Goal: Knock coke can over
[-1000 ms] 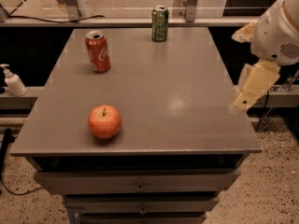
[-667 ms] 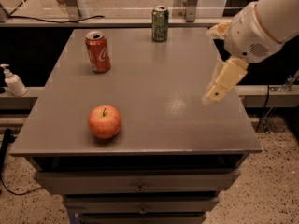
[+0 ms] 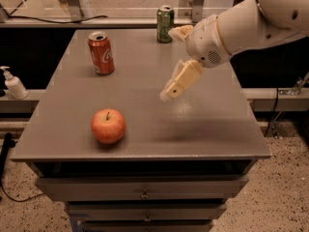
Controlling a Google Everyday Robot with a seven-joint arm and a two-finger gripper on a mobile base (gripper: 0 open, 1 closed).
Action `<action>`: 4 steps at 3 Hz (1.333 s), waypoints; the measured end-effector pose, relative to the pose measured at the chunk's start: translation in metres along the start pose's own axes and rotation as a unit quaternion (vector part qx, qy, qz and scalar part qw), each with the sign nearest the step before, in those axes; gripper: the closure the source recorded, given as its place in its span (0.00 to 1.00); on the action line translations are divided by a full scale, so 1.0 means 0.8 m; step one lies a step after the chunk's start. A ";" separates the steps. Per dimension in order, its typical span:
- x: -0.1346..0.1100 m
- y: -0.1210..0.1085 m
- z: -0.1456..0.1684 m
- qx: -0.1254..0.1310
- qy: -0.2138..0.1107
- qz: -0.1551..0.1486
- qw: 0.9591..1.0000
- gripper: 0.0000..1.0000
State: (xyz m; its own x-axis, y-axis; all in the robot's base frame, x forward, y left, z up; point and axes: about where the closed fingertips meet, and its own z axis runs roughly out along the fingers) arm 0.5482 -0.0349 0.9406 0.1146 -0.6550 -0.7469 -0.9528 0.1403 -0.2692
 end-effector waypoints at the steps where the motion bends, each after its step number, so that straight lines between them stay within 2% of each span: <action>1: -0.038 0.014 0.058 -0.019 -0.060 0.016 0.998 0.00; 2: -0.041 0.014 0.062 -0.017 -0.063 0.013 0.998 0.00; 3: -0.042 -0.003 0.095 -0.008 -0.085 0.010 0.996 0.00; 4: -0.045 -0.044 0.136 0.006 -0.123 0.020 0.992 0.00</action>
Offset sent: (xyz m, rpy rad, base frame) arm -0.0005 0.0446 -0.0080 0.0964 0.0269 0.0344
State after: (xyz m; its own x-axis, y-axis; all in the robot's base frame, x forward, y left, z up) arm 0.6084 0.0644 0.9106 0.1423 -0.4482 -0.8825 -0.9548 0.1729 -0.2418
